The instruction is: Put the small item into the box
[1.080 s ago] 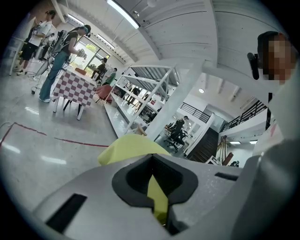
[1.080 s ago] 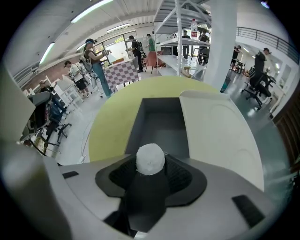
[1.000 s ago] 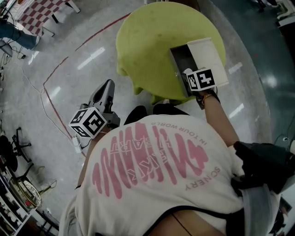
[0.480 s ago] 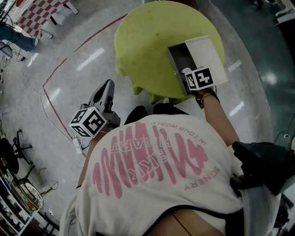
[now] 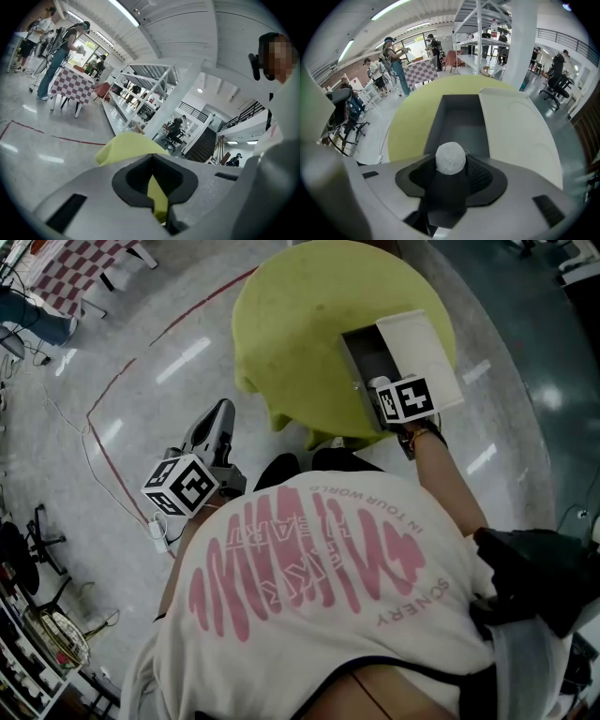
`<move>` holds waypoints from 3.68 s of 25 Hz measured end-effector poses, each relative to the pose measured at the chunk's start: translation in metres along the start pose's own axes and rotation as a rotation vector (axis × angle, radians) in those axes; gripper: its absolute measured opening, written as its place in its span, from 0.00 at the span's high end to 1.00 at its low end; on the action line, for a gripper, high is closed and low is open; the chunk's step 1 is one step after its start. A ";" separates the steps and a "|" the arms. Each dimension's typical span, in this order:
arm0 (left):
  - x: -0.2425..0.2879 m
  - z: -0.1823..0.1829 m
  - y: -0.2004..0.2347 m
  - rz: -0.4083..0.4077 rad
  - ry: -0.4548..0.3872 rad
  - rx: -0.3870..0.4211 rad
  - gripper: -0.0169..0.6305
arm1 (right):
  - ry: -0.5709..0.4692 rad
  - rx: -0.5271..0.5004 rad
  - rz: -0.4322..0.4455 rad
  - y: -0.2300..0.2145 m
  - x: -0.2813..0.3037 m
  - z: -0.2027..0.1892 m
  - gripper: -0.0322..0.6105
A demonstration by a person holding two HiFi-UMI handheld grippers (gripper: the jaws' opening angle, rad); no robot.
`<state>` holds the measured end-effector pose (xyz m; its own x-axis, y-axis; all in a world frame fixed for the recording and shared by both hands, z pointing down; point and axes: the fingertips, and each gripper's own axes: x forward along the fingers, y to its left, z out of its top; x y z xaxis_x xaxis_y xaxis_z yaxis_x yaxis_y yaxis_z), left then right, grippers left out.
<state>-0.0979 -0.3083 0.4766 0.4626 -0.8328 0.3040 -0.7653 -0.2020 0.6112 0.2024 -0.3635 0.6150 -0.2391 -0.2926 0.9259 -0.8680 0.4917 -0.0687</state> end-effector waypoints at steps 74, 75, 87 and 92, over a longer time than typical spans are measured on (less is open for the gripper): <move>-0.010 0.033 -0.004 -0.116 -0.022 0.016 0.96 | -0.594 0.263 0.093 0.008 -0.129 0.089 0.87; -0.008 0.035 -0.007 -0.127 -0.019 0.024 0.96 | -0.625 0.284 0.112 0.010 -0.137 0.091 0.88; 0.006 0.047 -0.068 -0.306 0.011 0.146 0.96 | -0.984 0.444 0.172 0.029 -0.230 0.066 0.94; 0.003 0.048 -0.106 -0.402 -0.010 0.287 0.96 | -1.047 0.483 -0.025 0.027 -0.260 0.032 0.94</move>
<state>-0.0365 -0.3137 0.3775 0.7435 -0.6643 0.0771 -0.6200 -0.6415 0.4518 0.2269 -0.3000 0.3603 -0.2675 -0.9460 0.1830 -0.8996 0.1772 -0.3991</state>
